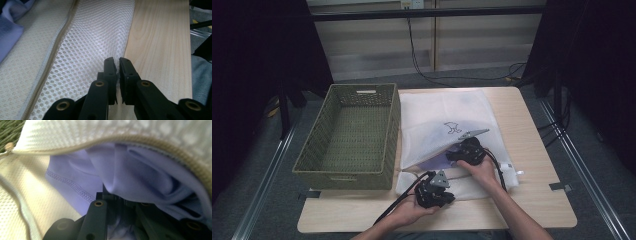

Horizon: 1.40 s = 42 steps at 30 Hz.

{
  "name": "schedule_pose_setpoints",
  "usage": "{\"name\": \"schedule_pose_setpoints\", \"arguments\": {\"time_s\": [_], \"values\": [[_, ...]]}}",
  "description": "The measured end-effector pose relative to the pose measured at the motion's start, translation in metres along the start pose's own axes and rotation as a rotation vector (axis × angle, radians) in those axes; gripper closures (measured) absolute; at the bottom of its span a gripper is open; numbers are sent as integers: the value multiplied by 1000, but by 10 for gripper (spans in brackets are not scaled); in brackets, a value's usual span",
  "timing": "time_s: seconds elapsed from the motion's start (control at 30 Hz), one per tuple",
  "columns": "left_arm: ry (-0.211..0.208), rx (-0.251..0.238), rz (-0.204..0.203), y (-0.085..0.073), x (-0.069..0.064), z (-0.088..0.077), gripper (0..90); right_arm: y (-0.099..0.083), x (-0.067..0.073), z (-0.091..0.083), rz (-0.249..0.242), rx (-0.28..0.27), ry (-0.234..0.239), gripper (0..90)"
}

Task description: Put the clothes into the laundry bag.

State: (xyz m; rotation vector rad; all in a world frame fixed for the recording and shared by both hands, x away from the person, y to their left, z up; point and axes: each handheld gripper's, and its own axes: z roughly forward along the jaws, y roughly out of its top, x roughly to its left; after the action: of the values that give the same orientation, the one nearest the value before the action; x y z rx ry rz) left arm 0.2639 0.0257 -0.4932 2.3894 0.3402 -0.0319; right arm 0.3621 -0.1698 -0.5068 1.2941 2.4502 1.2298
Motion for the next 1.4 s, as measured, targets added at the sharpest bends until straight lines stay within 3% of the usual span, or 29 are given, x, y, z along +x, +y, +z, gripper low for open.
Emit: {"name": "schedule_pose_setpoints", "arguments": {"time_s": [0.17,0.2,0.23,0.27,0.33,0.4,0.47,0.5,0.57,0.7,0.77,0.83,0.87,0.93,1.0,1.2,1.23,1.4], "values": [[-1,0,-1,0,0,0,846,6,0,3,-11,-1,-41,837],[-30,-39,-7,-1,1,2,846,6,0,4,-4,-5,-45,837],[-32,-36,-5,-1,1,2,846,8,-2,6,0,-8,-48,838],[-2,-2,4,0,1,0,846,8,-3,6,-1,-13,-51,838],[-3,-1,5,0,1,0,846,8,-3,7,0,-19,-57,838],[-34,-29,-3,-1,2,2,846,8,-5,9,7,-36,-53,838],[-36,-45,-10,-2,2,3,846,9,-7,10,17,-49,-55,838],[-36,-17,0,-1,3,1,845,8,-7,10,22,-52,-57,838],[-35,-7,2,-1,3,0,846,9,-10,12,24,-66,-61,839],[-34,-8,3,0,3,0,846,13,-11,14,31,-65,-78,837],[-38,-32,-5,-1,2,2,846,13,-12,15,26,-68,-83,836],[-24,-27,24,-1,0,1,845,14,-12,16,23,-70,-92,837],[-32,-42,10,-2,1,2,845,14,-11,16,21,-70,-95,837],[-41,-12,3,-1,4,0,846,16,-12,16,20,-75,-113,836],[-44,-40,-3,-2,3,2,847,18,-12,19,26,-77,-135,832],[-45,-44,-4,-2,3,3,847,23,-13,20,23,-65,-164,823],[-45,-26,3,-1,3,1,847,24,-13,21,26,-57,-177,816],[-41,-27,11,0,2,2,847,31,-15,23,41,-63,-233,795]]}}
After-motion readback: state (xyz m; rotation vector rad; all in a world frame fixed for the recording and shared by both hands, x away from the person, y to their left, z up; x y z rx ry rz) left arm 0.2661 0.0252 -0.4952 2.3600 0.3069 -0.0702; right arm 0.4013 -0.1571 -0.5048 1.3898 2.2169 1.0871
